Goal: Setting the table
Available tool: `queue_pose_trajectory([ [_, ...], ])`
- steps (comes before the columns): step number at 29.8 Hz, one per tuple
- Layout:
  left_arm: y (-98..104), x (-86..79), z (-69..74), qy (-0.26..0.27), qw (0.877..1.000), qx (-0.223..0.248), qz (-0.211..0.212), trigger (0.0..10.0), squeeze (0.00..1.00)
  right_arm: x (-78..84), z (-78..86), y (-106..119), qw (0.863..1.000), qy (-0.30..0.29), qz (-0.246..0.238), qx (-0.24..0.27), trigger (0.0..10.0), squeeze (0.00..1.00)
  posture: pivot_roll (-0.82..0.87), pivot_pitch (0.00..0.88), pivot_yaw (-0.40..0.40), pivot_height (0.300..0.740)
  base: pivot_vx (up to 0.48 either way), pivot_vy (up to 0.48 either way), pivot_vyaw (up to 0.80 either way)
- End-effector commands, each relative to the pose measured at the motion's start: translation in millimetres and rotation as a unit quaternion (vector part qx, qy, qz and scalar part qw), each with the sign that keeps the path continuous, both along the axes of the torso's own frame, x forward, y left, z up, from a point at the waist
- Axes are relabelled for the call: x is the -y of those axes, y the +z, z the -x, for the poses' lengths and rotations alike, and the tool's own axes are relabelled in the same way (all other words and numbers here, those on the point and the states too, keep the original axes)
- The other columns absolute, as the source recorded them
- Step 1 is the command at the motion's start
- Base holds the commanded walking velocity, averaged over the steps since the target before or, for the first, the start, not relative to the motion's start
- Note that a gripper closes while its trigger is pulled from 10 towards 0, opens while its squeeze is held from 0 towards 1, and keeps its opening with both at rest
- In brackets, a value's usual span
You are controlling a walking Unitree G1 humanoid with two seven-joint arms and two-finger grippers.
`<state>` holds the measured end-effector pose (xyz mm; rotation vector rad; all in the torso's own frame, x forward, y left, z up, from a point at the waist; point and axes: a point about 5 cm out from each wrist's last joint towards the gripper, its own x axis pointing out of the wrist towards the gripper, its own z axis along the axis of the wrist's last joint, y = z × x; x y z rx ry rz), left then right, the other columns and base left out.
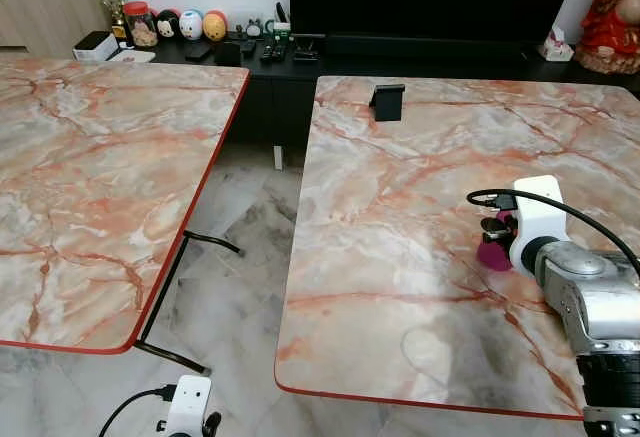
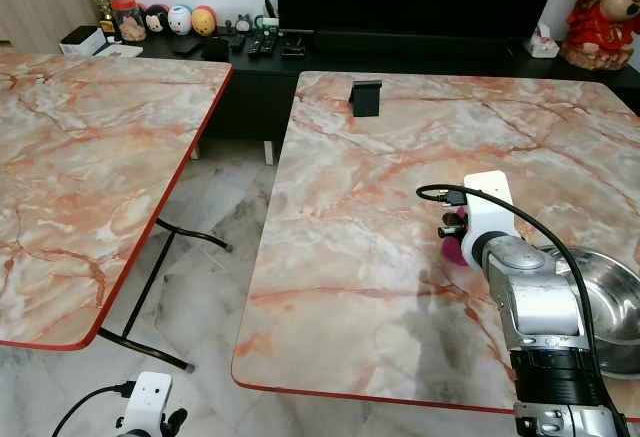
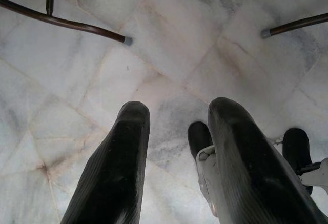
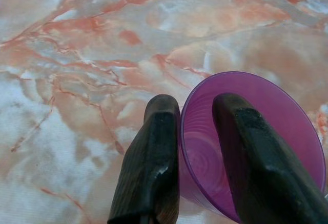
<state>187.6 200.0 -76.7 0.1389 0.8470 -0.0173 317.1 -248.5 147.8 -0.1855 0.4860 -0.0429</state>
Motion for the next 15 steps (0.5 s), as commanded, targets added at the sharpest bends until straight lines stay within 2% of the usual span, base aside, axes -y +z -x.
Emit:
queue_pose_trajectory([
  [1,-2.0,-1.6,3.8,-0.002,1.000,-0.010,-0.002,10.0,0.00,1.0,-1.7,5.7,1.000,-0.001,0.000,0.011,10.0,0.00,-0.05,0.000,-0.013,0.740,0.000,0.000,0.00],
  [10,-2.2,-0.5,3.9,-0.003,1.000,-0.011,-0.001,10.0,0.00,-2.8,-0.4,-0.2,1.000,0.011,-0.004,-0.002,10.0,0.00,-0.05,0.000,-0.013,0.740,0.000,0.000,0.00],
  [11,-2.2,-0.4,3.7,-0.003,1.000,-0.011,0.000,10.0,0.00,-2.8,-0.4,-0.3,1.000,0.011,-0.004,-0.002,10.0,0.17,-0.05,0.000,-0.013,0.740,0.000,0.000,0.00],
  [12,-2.1,-0.3,3.6,-0.003,1.000,-0.011,0.000,10.0,0.00,-2.7,-0.4,-0.4,1.000,0.011,-0.004,-0.002,10.0,0.43,-0.05,0.000,-0.013,0.740,0.000,0.000,0.00],
  [13,-2.0,-0.1,3.4,-0.003,1.000,-0.010,0.000,10.0,0.00,-2.6,-0.4,-0.4,1.000,0.011,-0.004,-0.003,10.0,1.00,-0.05,0.000,-0.013,0.740,0.000,0.000,0.00],
  [15,-1.8,0.1,2.9,-0.004,1.000,-0.009,0.000,10.0,0.00,-1.8,-0.4,-0.2,1.000,0.009,-0.002,-0.002,10.0,1.00,-0.05,0.000,-0.013,0.740,0.000,0.000,0.00],
])
